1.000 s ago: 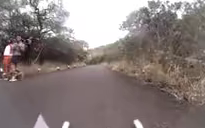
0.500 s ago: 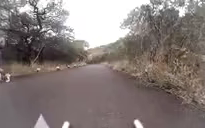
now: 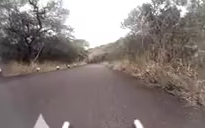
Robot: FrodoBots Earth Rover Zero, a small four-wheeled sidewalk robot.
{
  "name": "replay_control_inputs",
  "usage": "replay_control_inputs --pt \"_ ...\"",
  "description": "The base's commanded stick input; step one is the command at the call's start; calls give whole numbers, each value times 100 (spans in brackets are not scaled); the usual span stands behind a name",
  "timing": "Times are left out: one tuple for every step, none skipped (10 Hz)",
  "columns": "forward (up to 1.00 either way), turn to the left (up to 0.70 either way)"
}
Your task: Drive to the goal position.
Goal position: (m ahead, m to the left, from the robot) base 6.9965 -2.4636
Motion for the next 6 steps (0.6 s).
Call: replay_control_inputs --pt "50 0" --pt "50 0" --pt "50 0" --pt "50 0" --pt "50 0" --pt "50 0"
